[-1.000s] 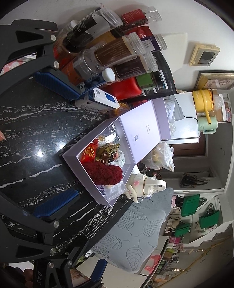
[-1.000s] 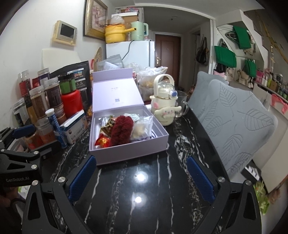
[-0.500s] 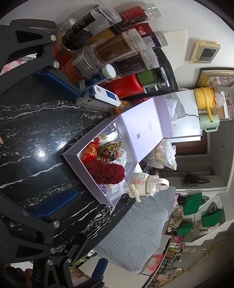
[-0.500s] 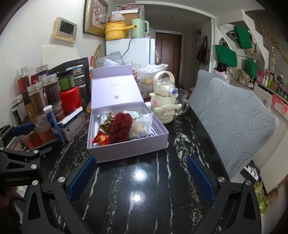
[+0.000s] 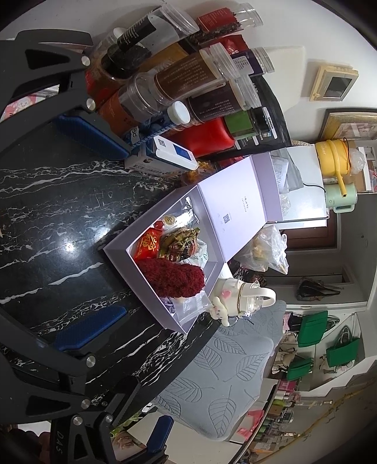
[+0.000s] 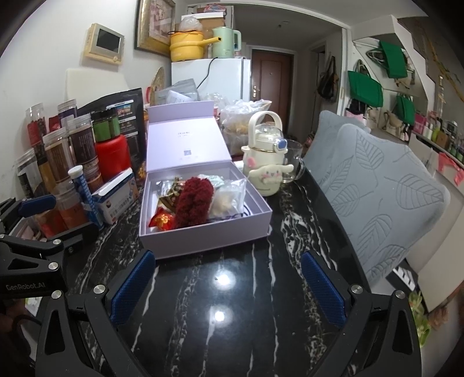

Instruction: Organize soft objects

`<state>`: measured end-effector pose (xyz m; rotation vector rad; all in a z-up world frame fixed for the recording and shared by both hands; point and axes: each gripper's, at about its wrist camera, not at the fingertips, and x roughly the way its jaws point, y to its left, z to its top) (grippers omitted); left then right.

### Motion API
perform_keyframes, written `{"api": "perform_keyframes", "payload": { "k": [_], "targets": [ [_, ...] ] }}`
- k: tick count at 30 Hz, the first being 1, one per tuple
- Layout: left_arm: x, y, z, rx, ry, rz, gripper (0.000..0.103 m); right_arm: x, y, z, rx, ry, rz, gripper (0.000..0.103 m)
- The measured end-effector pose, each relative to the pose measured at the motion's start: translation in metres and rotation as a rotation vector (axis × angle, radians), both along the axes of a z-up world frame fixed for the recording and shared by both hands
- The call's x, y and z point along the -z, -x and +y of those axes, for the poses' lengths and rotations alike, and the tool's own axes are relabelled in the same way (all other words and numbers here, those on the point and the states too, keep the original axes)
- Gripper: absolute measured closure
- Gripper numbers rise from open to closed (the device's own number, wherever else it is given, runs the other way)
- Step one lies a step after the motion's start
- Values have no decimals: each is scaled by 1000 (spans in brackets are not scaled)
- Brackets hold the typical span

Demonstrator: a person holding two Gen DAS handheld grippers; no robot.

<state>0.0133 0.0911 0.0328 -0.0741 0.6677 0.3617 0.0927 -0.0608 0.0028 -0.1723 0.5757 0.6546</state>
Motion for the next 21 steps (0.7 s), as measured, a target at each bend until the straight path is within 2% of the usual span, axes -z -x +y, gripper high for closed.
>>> {"api": "perform_keyframes", "payload": {
  "k": [21],
  "targets": [
    [2,-3,-1,7,-6,16,0,1,-1,1,3,8,4,1]
  ]
}}
